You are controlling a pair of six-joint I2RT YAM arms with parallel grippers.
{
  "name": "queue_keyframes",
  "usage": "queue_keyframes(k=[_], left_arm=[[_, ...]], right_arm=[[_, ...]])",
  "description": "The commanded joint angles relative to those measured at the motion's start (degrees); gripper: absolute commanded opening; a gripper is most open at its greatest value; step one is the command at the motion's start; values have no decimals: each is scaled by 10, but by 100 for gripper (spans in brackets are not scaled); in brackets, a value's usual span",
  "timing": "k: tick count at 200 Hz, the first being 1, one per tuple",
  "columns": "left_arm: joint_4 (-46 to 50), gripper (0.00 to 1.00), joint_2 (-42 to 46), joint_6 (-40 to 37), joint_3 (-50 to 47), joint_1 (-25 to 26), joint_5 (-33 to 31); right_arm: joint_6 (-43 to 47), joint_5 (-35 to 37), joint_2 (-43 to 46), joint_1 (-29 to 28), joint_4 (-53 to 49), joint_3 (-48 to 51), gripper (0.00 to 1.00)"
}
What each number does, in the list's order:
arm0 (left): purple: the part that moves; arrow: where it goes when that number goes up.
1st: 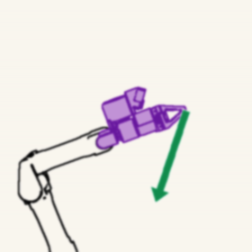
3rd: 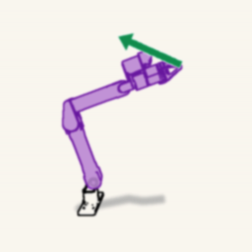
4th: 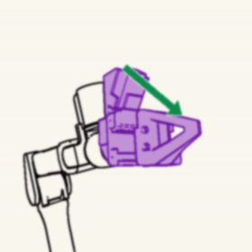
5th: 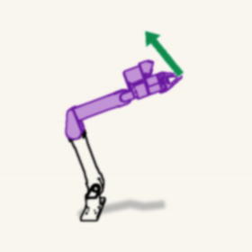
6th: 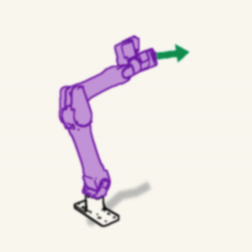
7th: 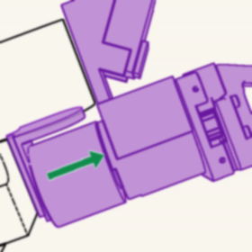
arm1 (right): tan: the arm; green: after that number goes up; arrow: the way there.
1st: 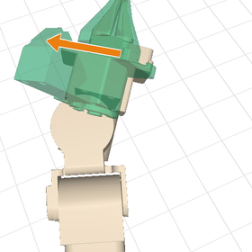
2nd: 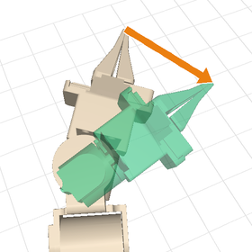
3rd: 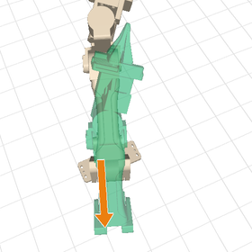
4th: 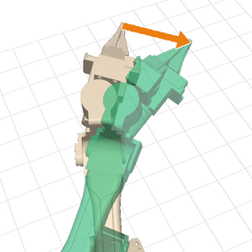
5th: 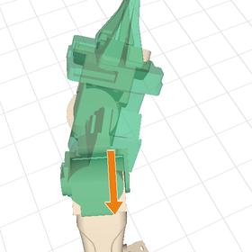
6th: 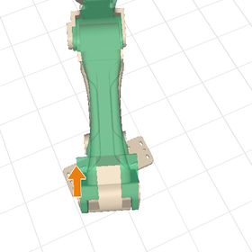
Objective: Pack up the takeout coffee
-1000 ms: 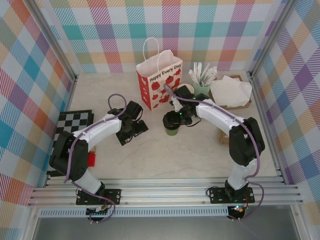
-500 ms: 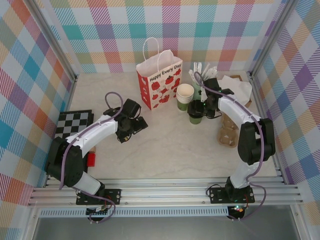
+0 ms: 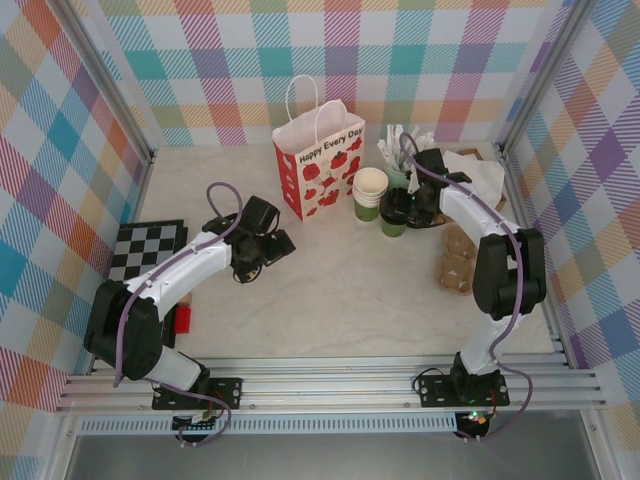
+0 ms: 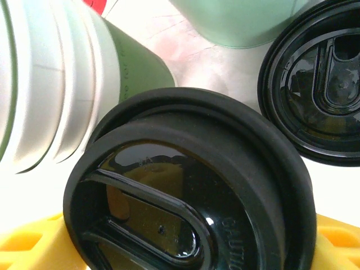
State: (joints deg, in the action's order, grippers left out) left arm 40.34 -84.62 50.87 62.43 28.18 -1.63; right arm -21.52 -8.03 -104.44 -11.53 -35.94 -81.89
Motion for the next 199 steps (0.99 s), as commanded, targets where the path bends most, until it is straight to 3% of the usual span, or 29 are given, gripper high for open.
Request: queue_keyframes(k=[1,43,199], left_arm=[[11,100,16,-15,-1,-6,-14],[12,100,11,-17,2,-5,-15],[18,100,16,-20,4,-5,-15]], right_arm=[[-30,38,-1,14,12,-6,76],[-41,-19,-1,15,37,0,77],[-42,3,-3,16,7,-18,93]])
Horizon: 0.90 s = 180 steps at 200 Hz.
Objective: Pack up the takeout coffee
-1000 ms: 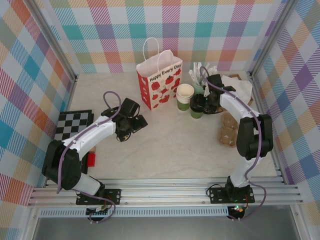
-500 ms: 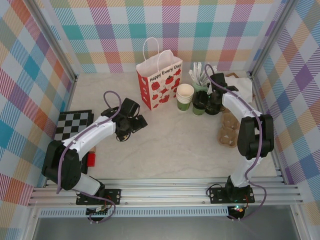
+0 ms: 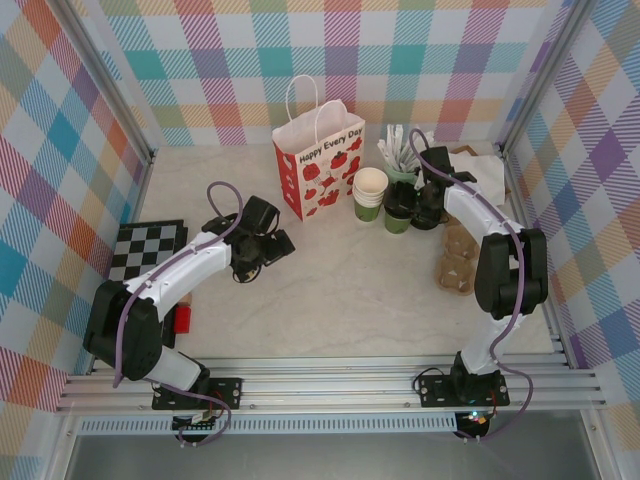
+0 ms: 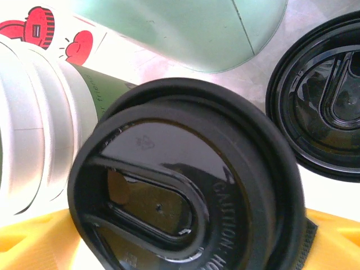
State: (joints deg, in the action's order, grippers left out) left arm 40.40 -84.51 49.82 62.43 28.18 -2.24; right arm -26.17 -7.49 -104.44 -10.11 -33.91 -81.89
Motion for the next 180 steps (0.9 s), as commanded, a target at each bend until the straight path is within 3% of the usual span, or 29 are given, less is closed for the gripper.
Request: queue_keyframes(k=[1,65,122,150,180], left_arm=[[17,100,15,-10,4,-5,-9],[0,100,24,-30,7,-5,3],[-40,100,60,-48,41,-11,-26],[-65,100,37,-71,131,-30,2],[15,100,-54,-93,316,-43,-50]], right_arm=[[4,-2,-3,2,-14,-18,93],[18,-6,29,2,-39,-25,100],[23,8,140,2,-54,7,100],[17,55,232,1,-45,49,100],[-5,177,355,2,-9,121,100]])
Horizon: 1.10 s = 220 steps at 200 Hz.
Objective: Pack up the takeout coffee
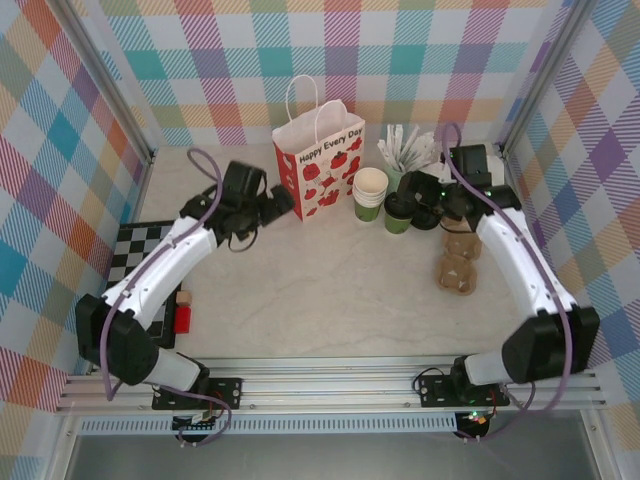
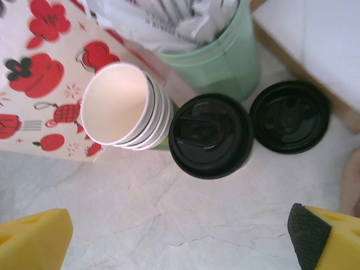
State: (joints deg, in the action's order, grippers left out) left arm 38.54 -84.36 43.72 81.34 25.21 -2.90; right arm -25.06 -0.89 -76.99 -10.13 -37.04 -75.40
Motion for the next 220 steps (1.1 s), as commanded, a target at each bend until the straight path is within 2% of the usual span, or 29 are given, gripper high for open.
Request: queue_keyframes(k=[1,24,49,82,114,142,172,184,220], left_arm=[[36,100,-59,-32,132,-14,-46],[54,100,-120,-24,228,-29,-73],[108,95,-207,-8,349,-44,-69],[204,85,-326,19,517,-45,-69],[200,77,-364,49,542,-45,-40],[195,58,-366,49,542,-45,-41],[208,23,-350,32,532,-45,-58],[212,13,-340,24,524,-45,-63],[227,1,-302,0,497,-45,-80]], right_arm=[[-16,113,84,3,23,59,100],[0,179,170,2,56,113,100],[29,194,236,3,77,150,100],[89,179,247,4,41,139,100],[86,184,242,4,13,140,100],[74,176,241,4,11,146,100],[70,175,235,4,17,149,100],[65,174,229,4,14,146,100],[43,165,213,4,3,133,100]])
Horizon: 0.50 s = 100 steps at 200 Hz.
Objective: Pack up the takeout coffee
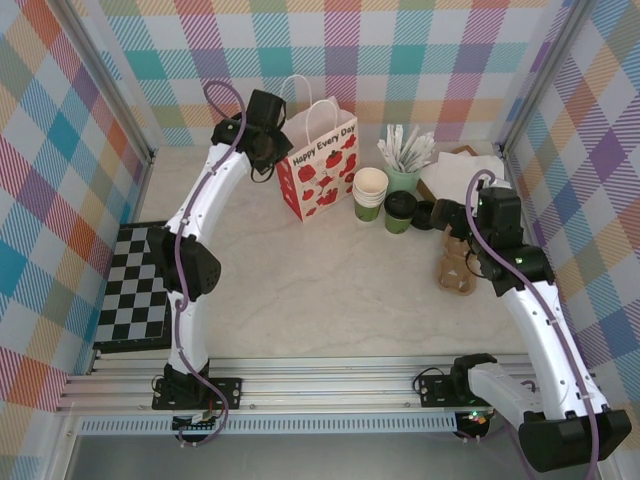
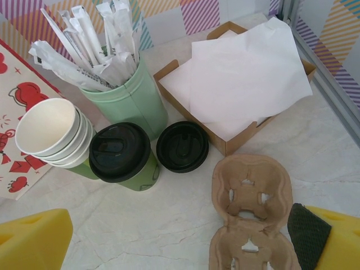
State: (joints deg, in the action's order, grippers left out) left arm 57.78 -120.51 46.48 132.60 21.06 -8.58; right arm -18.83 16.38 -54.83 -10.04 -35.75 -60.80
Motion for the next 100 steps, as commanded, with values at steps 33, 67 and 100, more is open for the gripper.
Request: queue_keyframes(k=[33,67,100], left_arm=[[31,0,135,-43,-100,-3,-2],[1,0,242,-32,-241,-3,40],[-30,1,352,-1,-379,-2,72]], right_arm=[[-44,-10,-23,3,-13,-17,100],[-55,-22,-56,4,-23,-34,100],[-70,-41,-88,4,-46,-48,100]])
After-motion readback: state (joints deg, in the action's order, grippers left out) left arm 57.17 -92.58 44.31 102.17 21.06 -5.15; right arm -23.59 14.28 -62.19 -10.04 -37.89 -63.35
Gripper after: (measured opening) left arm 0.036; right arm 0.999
